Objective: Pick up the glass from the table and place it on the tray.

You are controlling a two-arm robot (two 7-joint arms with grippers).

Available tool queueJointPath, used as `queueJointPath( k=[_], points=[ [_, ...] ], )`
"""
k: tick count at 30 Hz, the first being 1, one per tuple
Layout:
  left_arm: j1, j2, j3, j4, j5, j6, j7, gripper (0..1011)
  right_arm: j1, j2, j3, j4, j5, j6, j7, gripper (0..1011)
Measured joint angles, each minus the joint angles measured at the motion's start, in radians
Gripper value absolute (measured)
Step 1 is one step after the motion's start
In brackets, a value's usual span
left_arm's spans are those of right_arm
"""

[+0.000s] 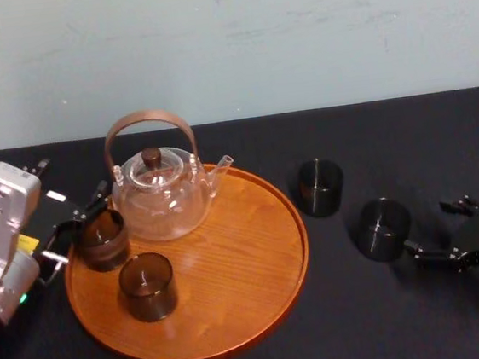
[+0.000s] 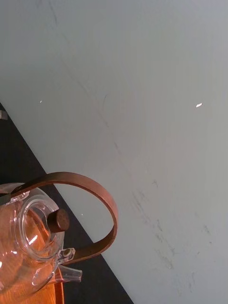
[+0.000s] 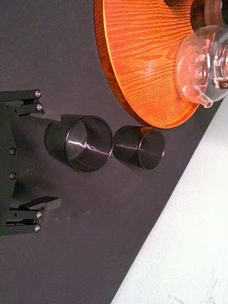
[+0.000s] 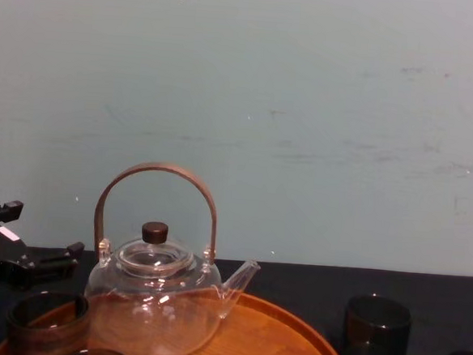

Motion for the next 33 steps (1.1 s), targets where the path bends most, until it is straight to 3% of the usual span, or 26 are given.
queueJointPath(
  k=[33],
  points=[
    [0.0, 0.0, 0.0, 0.0, 0.0, 0.0, 0.0, 1001, 0.119, -0.127, -0.042, 0.114, -0.086, 0.043, 0.103, 1002]
  ],
)
